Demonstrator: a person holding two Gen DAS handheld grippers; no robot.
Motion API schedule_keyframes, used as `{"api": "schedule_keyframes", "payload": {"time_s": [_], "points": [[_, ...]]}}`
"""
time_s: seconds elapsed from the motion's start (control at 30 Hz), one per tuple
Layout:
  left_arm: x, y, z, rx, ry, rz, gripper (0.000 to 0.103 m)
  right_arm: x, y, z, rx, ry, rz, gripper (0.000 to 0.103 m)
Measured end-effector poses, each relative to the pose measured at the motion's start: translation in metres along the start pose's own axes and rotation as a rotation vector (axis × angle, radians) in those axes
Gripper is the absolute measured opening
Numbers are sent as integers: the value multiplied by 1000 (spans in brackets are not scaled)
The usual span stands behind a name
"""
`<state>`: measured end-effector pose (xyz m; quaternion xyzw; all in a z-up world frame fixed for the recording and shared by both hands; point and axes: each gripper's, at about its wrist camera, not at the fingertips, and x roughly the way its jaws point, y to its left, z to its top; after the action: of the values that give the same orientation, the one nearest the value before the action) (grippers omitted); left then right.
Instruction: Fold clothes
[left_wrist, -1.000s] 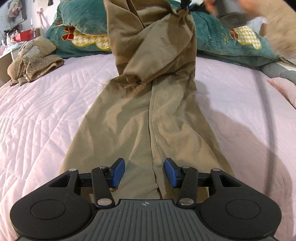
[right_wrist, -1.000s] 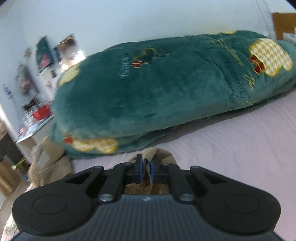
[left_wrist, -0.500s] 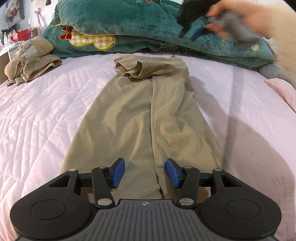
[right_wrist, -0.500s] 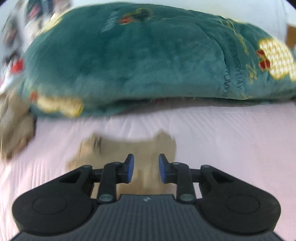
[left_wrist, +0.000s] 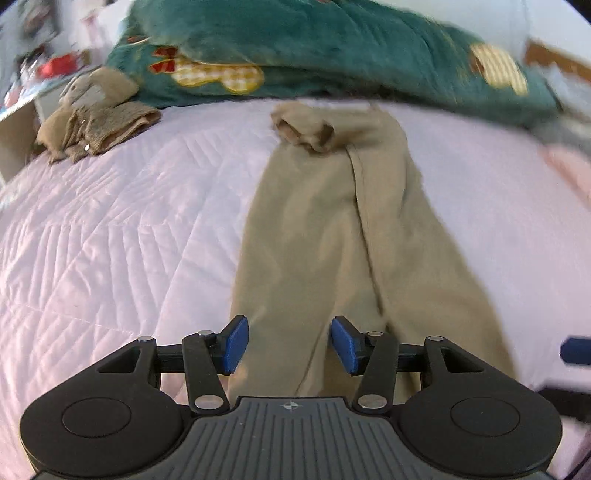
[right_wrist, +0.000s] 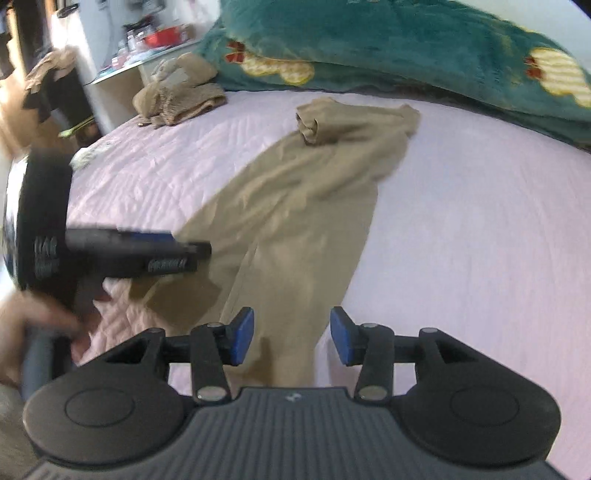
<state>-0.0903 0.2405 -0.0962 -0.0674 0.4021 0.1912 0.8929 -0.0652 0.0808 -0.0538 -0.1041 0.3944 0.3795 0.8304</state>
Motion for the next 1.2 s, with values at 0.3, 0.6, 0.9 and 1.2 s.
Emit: {"api": "schedule_keyframes", "payload": {"time_s": [0.3, 0.6, 0.9, 1.2], "points": [[-8, 11, 26, 17, -20, 7, 53, 57, 51, -18, -69, -59, -119, 46], [51, -10, 154, -32, -134, -4, 53, 70, 36, -23, -16, -85, -90, 30], [161, -73, 206, -36, -70, 54, 53, 71, 25, -23, 37, -98, -47, 31], [197, -84, 195, 70, -51, 76, 52, 74, 27, -15, 35, -64, -55, 32]]}}
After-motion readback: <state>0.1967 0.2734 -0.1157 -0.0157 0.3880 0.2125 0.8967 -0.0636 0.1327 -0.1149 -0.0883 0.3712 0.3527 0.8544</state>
